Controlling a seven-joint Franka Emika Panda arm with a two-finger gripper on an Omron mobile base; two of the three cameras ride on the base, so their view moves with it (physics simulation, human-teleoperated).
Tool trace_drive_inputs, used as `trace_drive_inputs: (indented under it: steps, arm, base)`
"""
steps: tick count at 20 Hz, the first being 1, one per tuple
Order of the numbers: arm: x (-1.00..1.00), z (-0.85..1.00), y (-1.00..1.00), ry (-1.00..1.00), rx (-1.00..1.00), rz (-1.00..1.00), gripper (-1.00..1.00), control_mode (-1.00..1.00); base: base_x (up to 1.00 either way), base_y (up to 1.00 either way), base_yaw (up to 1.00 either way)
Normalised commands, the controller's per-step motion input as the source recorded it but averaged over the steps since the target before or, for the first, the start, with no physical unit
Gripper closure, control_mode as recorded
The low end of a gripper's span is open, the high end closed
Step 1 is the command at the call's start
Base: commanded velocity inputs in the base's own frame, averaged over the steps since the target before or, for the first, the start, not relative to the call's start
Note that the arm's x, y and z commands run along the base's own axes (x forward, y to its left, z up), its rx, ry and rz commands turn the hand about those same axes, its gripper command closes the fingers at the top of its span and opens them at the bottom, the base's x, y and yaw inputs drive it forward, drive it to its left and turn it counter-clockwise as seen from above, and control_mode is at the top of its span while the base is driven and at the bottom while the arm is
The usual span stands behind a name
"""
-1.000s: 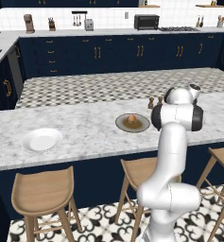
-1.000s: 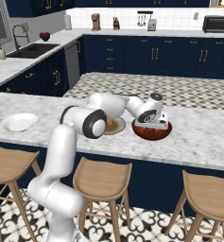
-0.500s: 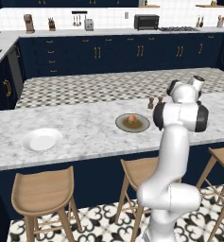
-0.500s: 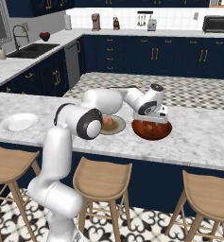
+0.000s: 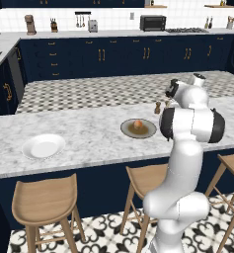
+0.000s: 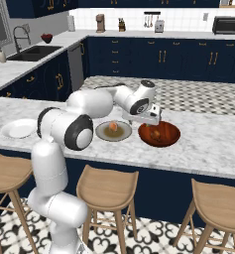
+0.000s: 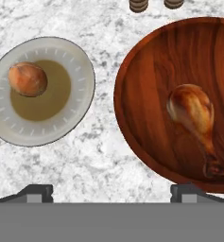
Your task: Pick the chicken drumstick and onion from their plates and place them in the bowl. Then put the bowl in the fridge.
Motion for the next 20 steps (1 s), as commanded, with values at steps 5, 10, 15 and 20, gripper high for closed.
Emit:
trace_drive_inputs:
  steps: [5, 10, 15, 20]
  arm:
    - [0.00, 0.02, 1.00, 0.07, 0.00, -0.03, -1.00, -1.00]
    - [0.09, 0.00, 0.95, 0.02, -0.01, 0.00, -1.00, -1.00]
    - [0.32, 0.00, 0.70, 0.01, -0.01, 0.00, -1.00, -1.00]
    - [0.40, -0.25, 0.05, 0.00, 0.00, 0.00, -1.00, -1.00]
  base:
    - [0.00, 0.00, 0.00]
    - [0.00, 0.00, 0.00]
    - [0.00, 0.00, 0.00]
    - [0.00, 0.00, 0.00]
